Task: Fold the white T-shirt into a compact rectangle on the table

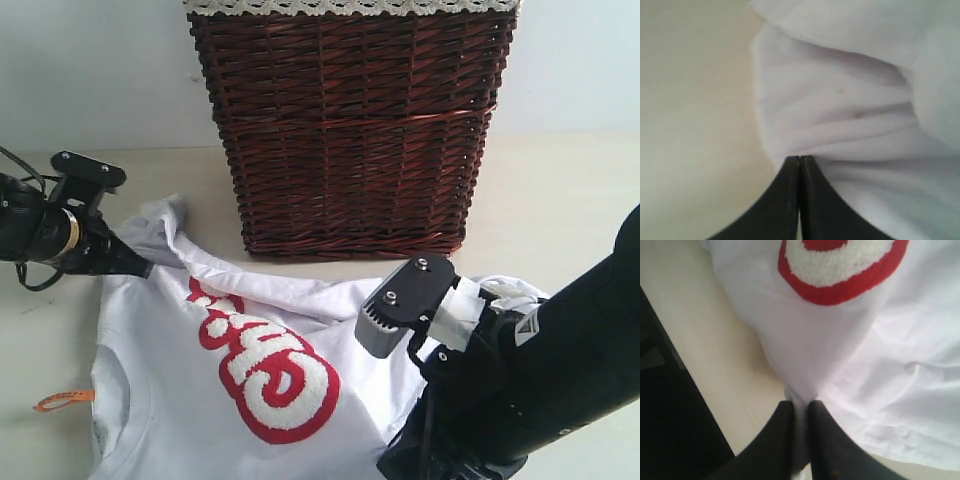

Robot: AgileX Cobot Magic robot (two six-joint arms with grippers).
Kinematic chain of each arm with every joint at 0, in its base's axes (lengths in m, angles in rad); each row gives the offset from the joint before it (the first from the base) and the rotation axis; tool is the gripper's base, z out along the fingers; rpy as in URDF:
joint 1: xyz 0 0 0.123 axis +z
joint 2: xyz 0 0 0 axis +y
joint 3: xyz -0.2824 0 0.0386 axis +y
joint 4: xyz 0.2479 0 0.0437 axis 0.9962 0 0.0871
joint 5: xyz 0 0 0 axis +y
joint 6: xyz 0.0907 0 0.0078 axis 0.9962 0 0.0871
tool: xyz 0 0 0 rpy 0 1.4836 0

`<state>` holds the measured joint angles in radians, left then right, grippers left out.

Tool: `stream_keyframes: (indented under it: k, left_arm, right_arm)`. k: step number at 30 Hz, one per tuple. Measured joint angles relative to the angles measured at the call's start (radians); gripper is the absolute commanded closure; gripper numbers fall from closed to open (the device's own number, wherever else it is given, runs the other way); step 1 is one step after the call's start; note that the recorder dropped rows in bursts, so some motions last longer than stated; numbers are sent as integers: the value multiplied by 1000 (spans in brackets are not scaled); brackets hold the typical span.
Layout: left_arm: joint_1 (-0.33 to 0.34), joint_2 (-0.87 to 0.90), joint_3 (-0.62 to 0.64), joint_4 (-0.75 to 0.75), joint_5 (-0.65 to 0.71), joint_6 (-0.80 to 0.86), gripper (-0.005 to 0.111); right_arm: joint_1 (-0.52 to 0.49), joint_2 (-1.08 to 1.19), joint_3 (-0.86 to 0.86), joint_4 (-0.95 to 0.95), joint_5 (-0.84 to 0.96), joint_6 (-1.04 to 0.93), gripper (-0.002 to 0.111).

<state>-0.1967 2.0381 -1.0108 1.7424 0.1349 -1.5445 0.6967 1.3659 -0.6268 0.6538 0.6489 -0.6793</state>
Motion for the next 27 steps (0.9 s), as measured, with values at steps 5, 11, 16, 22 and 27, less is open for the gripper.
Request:
stream_keyframes:
  k: [5, 11, 16, 22, 27]
  left_arm:
    - [19, 0, -29, -116, 96, 120, 107]
    - [22, -11, -43, -319, 34, 305, 107]
    - [22, -78, -30, -352, -236, 329, 107]
    - [17, -113, -22, -260, -349, 279, 107]
    - [17, -113, -19, -148, -345, 194, 107]
  right_arm:
    - [0, 1, 0, 2, -41, -4, 96]
    - [0, 1, 0, -5, -154, -6, 96]
    - [0, 2, 0, -82, -274, -8, 84]
    - [0, 2, 0, -104, -244, -8, 54]
    - [0, 2, 0, -102, -199, 4, 53]
